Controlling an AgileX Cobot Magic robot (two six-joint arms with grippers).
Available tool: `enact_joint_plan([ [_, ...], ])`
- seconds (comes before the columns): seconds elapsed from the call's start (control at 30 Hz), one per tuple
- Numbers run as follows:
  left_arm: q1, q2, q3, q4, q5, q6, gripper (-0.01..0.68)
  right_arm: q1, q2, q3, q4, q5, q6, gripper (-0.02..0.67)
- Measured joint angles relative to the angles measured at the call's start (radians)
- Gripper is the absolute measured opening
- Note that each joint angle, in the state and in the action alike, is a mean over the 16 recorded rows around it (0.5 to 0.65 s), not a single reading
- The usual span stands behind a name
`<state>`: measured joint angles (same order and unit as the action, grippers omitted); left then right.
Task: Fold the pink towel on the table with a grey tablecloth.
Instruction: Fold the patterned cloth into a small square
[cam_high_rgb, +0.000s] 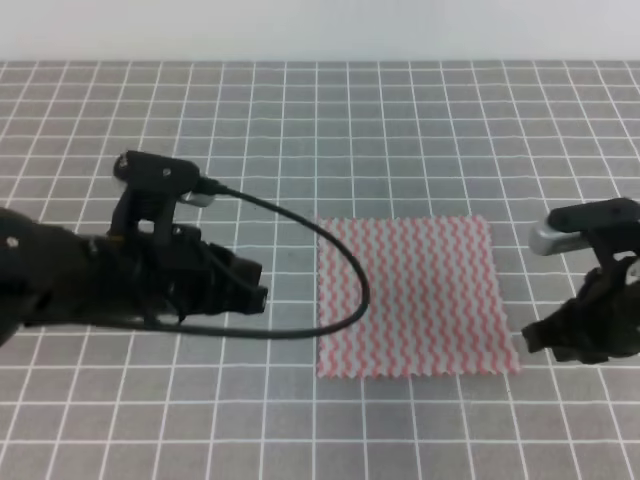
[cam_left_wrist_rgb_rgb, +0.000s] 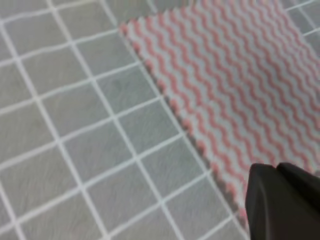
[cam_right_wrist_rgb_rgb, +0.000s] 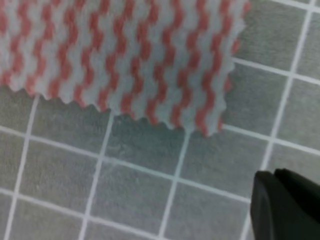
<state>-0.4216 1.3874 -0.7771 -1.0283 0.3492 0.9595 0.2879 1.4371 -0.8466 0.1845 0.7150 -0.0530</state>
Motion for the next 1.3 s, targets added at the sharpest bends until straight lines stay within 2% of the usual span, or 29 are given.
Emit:
enact_joint_plan([
  [0.17, -0.001, 0.036, -0.044, 0.0, 0.017, 0.014, -0.001, 0.022, 0.091, -0.03, 0.003, -0.041, 0.028, 0.055],
  [0.5, -0.001, 0.068, -0.065, 0.002, 0.018, 0.02, -0.002, 0.022, 0.191, -0.033, 0.083, -0.127, 0.026, 0.231],
  [0.63, -0.001, 0.072, -0.065, 0.002, 0.018, 0.021, -0.002, 0.022, 0.214, -0.033, 0.098, -0.141, 0.026, 0.269],
  [0.93, -0.001, 0.068, -0.065, -0.002, 0.016, 0.024, -0.001, 0.022, 0.24, -0.033, 0.143, -0.149, 0.001, 0.282],
  [1.3, -0.002, 0.061, -0.064, -0.005, 0.014, 0.024, 0.0, 0.023, 0.245, -0.034, 0.189, -0.153, -0.047, 0.253],
])
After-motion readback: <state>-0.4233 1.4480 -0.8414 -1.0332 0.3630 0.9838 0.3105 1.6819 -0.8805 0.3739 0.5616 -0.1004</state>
